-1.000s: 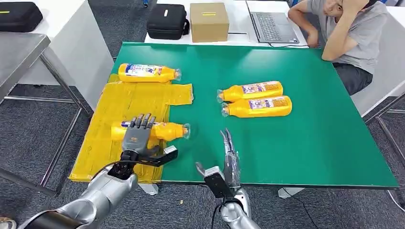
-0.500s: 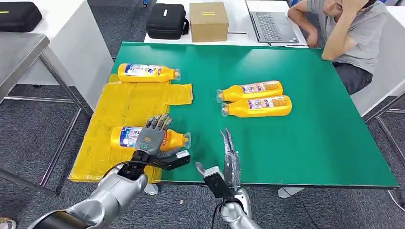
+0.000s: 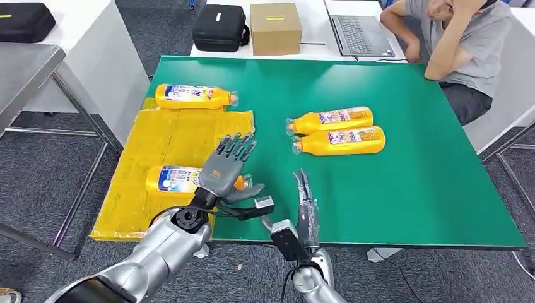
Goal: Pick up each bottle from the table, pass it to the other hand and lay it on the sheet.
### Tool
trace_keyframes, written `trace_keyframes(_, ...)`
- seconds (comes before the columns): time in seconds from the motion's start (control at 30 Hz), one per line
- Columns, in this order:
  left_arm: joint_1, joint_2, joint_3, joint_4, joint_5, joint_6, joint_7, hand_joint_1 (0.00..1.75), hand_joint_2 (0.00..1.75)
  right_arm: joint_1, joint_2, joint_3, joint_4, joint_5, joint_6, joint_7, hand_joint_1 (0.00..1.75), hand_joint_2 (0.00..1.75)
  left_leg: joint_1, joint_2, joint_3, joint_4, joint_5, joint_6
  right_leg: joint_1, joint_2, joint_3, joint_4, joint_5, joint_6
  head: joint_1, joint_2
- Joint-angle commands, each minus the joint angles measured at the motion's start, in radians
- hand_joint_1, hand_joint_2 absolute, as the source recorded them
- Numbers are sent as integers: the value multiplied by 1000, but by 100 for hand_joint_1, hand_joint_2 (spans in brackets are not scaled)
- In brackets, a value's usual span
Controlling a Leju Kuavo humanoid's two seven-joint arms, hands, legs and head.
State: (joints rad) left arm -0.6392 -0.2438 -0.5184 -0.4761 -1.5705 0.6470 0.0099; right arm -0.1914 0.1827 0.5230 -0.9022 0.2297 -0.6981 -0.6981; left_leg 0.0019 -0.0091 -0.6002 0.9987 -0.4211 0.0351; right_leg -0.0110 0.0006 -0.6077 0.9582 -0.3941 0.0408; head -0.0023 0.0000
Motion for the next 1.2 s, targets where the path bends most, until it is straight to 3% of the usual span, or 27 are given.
trace_keyframes(0.03, -23, 6, -55, -9, 0, -6, -2, 0, 0, -24, -5, -21, 34, -4, 0, 0, 0, 175, 0, 1, 4, 0, -2, -1, 0, 0, 4, 0, -2, -1, 0, 0)
trace_keyframes(0.2, 20, 24, -76, -123, 12, 13, -26, 0, 0, -25, -4, -34, 29, 6, 0, 0, 0, 175, 0, 1, 2, -1, -1, -1, 0, 0, 2, 0, -1, -1, 0, 0)
trace_keyframes(0.3, 52, 30, -47, -213, 115, 1, -113, 0, 0, -20, -4, -39, 3, -8, 0, 0, 0, 175, 0, 1, 1, -1, -1, -1, 0, 1, 1, 0, -1, -1, 0, 0)
trace_keyframes(0.33, 75, 25, -9, -253, 251, 11, -204, 0, 0, -16, -1, -47, -22, -10, 0, 0, 0, 175, 0, 2, 4, 0, -2, -2, 0, 1, 4, 0, -2, -1, 0, 0)
trace_keyframes(0.37, 80, 26, -8, -262, 270, 23, -223, 0, 175, -13, -3, -47, -34, -13, 0, 0, 0, 175, 0, 2, 4, 0, -2, -1, 0, 1, 3, 0, -2, -1, 0, 0)
trace_keyframes(0.53, 161, 21, 25, -341, 616, 7, -439, 0, 175, 42, -22, -101, -215, -63, 0, 0, 0, 175, 0, 2, 4, 0, -3, -2, 0, 1, 4, 1, -2, -2, 0, 0)
trace_keyframes(0.8, 215, 33, 43, -430, 835, 38, -555, 0, 175, 153, -92, -159, -461, -135, 0, 0, 0, 175, 0, 0, 5, 0, -3, -2, 0, -1, 5, 1, -4, -2, 0, 0)
trace_keyframes(0.93, 233, 34, 54, -467, 998, -11, -637, 0, 175, 222, -79, -226, -606, -61, 0, 0, 0, 175, -1, -1, 5, 0, -4, -2, 0, -2, 6, 1, -4, -2, 0, 0)
trace_keyframes(1.03, 258, 43, 55, -486, 1115, -89, -661, 0, 175, 236, -87, -213, -629, -107, 0, 0, 0, 175, 0, 0, 4, 1, -4, -2, 0, -1, 4, 1, -4, -2, 0, 0)
trace_keyframes(1.2, 254, 46, 46, -471, 1134, -94, -667, 0, 175, 232, -90, -194, -625, -120, 0, 0, 0, 175, 0, 0, 2, -1, -1, -1, 0, 0, 2, 0, -1, -1, 0, 0)
